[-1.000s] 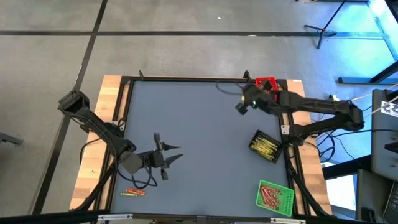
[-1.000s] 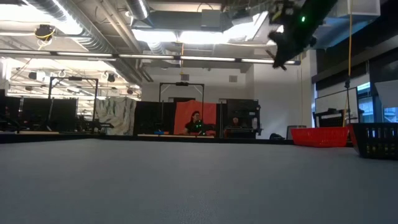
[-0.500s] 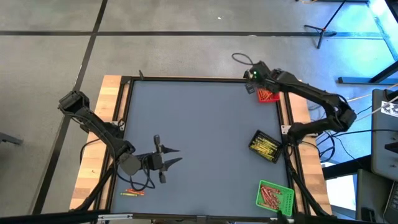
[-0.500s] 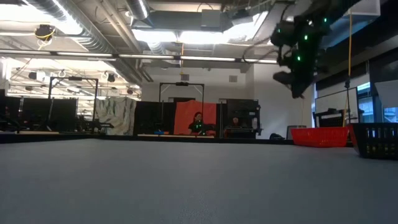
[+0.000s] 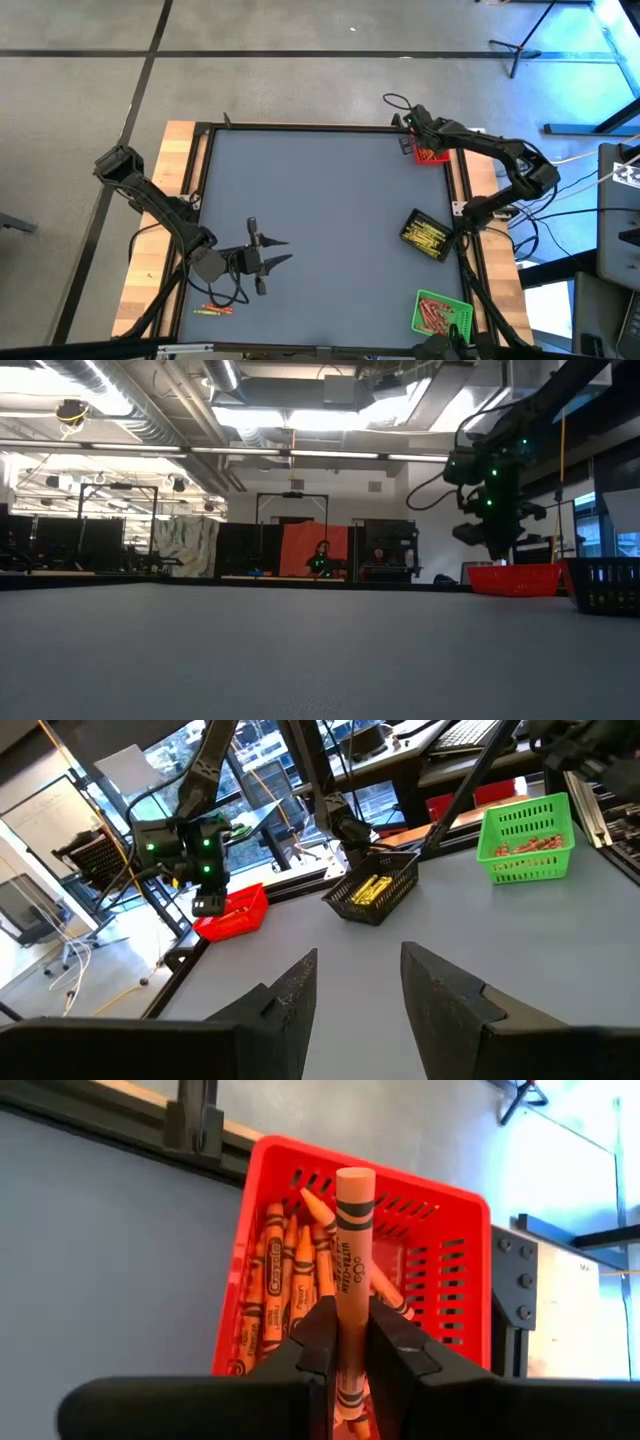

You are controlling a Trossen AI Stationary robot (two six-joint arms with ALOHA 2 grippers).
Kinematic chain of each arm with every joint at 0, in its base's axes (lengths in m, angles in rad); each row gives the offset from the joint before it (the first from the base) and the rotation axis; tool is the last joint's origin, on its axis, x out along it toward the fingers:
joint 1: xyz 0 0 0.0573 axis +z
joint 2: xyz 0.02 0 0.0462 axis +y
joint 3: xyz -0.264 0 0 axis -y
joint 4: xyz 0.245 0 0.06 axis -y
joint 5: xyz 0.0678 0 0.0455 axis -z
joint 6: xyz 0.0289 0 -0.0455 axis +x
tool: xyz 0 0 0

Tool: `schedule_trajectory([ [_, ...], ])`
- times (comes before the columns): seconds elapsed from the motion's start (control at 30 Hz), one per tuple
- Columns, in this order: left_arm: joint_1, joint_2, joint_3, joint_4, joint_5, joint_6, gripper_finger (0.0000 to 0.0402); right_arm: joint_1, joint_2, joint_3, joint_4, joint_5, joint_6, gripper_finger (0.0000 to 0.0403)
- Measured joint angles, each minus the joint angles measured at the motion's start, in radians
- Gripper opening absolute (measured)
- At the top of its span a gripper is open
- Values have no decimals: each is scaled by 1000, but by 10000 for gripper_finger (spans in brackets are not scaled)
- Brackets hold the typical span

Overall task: Sort crayons
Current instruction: Put the orange crayon into the red basket

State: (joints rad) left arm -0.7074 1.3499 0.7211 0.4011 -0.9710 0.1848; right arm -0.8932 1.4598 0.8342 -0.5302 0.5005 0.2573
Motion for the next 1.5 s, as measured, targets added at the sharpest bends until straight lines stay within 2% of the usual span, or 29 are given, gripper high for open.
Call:
schedule_trajectory([
  [0.1, 1, 0, 0, 0, 0, 0, 130, 2, 7, -5, 8, -6, 0, 40],
  [0.2, 7, 0, 0, 0, 0, 0, 130, 2, 7, -5, 7, -56, -4, 54],
  [0.47, 47, 0, 0, -17, 97, -47, 130, 6, -29, 24, -58, -70, -23, 147],
  [0.57, 56, 0, 0, -31, 122, -52, 130, 59, -75, 50, -91, -76, -38, 169],
  [0.67, 65, 0, 1, -53, 178, -93, 130, 168, -145, 50, -55, -95, -56, 178],
  [0.77, 67, 0, 1, -152, 246, -192, 130, 322, -203, 49, 29, -105, -54, 178],
  [0.97, 63, 0, 1, -396, 442, -481, 130, 649, -225, 10, 412, -114, -111, 178],
  [1.07, 39, 0, 1, -509, 556, -602, 130, 779, -205, -1, 574, -119, -144, 178],
  [1.23, -32, 8, 1, -706, 703, -768, 129, 955, -144, -2, 723, -136, -207, 177],
  [1.5, -142, 37, 1, -841, 915, -1070, 124, 1144, 44, -3, 980, -136, -252, 177],
])
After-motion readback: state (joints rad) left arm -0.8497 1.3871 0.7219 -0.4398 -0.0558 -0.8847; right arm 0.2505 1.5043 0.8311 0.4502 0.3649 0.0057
